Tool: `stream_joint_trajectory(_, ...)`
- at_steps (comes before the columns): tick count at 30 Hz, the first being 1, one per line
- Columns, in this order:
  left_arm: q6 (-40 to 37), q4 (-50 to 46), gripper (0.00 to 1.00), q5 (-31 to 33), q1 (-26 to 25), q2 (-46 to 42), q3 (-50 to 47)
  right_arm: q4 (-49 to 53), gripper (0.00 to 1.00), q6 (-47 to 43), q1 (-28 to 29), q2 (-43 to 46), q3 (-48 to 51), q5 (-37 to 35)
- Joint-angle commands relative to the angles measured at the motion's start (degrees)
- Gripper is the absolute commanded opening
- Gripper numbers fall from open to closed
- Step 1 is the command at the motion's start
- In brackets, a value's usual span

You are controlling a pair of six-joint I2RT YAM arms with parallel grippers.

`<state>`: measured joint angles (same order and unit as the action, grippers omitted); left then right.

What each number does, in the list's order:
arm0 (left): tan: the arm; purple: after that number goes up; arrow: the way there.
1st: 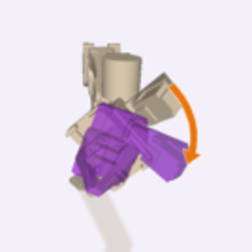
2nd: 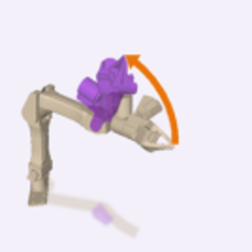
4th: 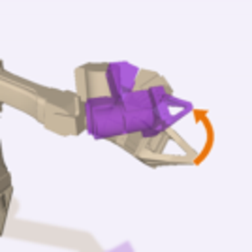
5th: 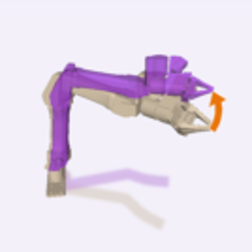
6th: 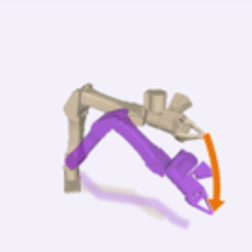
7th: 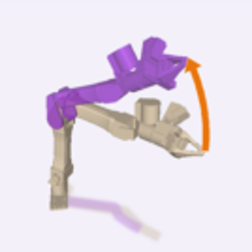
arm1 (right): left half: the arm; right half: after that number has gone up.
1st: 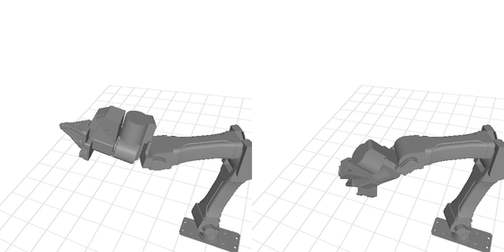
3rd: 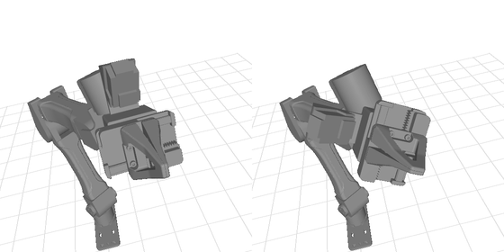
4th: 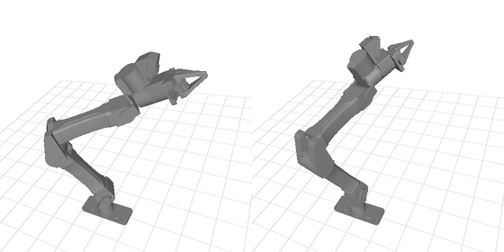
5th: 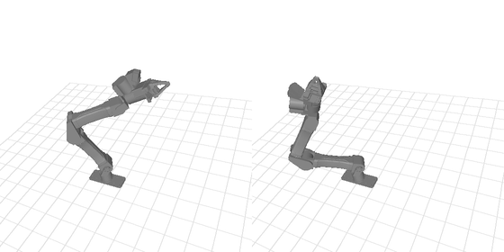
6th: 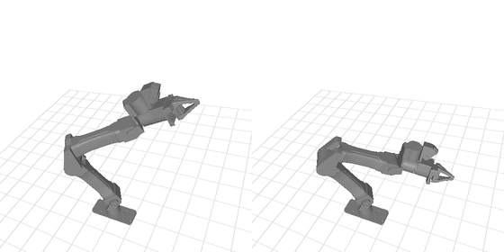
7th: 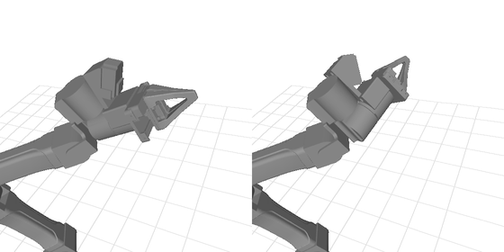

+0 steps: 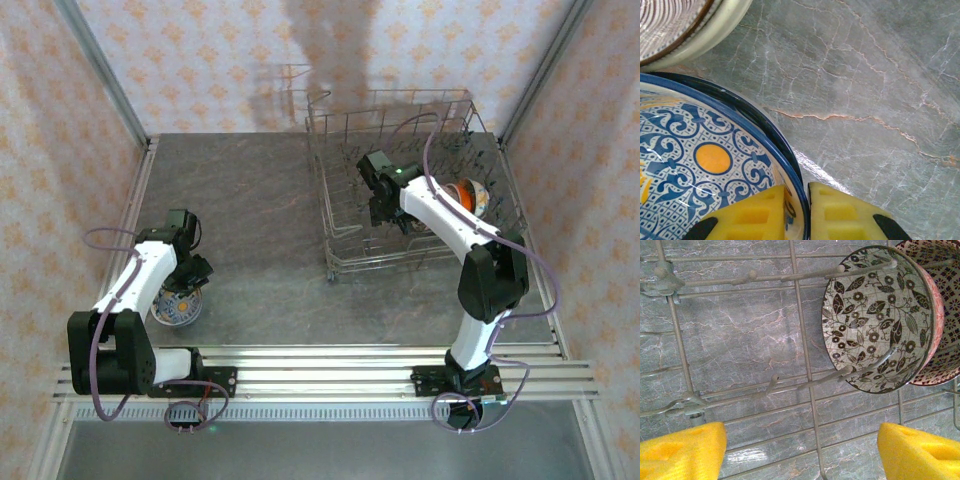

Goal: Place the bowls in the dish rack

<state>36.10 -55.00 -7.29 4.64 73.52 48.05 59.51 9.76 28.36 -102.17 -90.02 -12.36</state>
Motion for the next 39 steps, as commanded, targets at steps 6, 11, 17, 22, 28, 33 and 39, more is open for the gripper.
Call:
stream_joint_trajectory(6, 0.39, -3.45, 0.06, 0.96, 0.45, -2.26, 1.3, -0.6, 0.79, -0.7, 0.29, -0.52, -1.03, -0.69)
stream_joint_trajectory(11, 0.86, -5.44, 0.01, 1.43, 0.45, -4.07, 2.2, -1.22, 0.79, -0.95, 0.23, -0.69, -0.77, 0.02)
stream_joint_trajectory(17, 1.87, -7.61, 0.0, 1.53, 0.15, -5.58, 3.54, -1.66, 0.79, -1.43, 0.23, -0.9, -0.77, 0.84)
stream_joint_trajectory(22, 3.37, -9.82, 0.0, 3.0, -2.16, -5.75, 6.19, -2.02, 0.79, -1.75, 0.25, -0.67, -0.69, 1.32)
stream_joint_trajectory(28, 5.66, -13.99, 0.0, 7.73, -6.31, -5.4, 11.27, -2.52, 0.79, -1.97, 0.13, 0.16, -0.02, 1.9)
stream_joint_trajectory(33, 7.2, -16.92, 0.0, 12.02, -9.56, -5.15, 15.54, -2.82, 0.79, -2.0, -0.04, 1.22, -0.02, 2.06)
stream_joint_trajectory(39, 9.72, -20.11, 0.0, 16.16, -15.75, -3.39, 22.22, -2.73, 0.79, -1.71, -0.23, 2.13, 0.02, 2.12)
